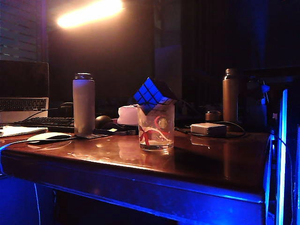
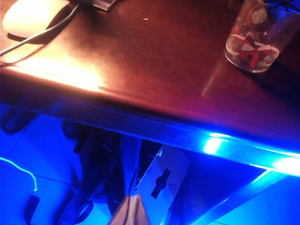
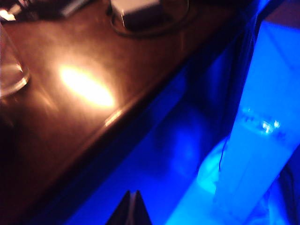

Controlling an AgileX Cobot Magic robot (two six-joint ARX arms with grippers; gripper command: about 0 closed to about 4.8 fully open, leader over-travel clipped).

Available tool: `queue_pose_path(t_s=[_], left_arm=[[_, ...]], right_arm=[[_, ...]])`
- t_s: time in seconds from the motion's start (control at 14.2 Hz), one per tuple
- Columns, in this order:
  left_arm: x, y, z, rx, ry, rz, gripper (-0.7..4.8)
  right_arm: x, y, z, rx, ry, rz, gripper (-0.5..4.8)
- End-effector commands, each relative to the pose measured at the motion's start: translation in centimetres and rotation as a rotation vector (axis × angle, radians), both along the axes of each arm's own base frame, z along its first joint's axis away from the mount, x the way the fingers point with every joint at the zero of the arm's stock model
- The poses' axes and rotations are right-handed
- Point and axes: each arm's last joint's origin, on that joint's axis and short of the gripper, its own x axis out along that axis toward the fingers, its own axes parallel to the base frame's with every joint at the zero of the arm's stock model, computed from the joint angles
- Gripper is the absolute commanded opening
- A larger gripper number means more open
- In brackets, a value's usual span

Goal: Stack the Rubik's Cube on top of the glass cup.

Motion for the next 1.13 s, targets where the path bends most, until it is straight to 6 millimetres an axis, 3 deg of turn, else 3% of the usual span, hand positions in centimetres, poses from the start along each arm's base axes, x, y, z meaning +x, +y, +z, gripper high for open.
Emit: queue_pose_path(t_s=[0.07,0.7,1.13], left_arm=[[0.1,0.0,0.2,0.001,-0.017,-0.002,-0.02],[-2.3,0.4,2.6,-0.042,-0.311,-0.001,-0.02],[-2.6,1.0,2.8,-0.036,-0.348,0.068,-0.02]], right_arm=[[0.1,0.0,-0.8,0.005,0.011,0.000,0.00],[0.1,0.0,-0.9,-0.054,0.005,0.020,0.00],[0.1,0.0,-0.9,-0.068,0.001,0.025,0.00]])
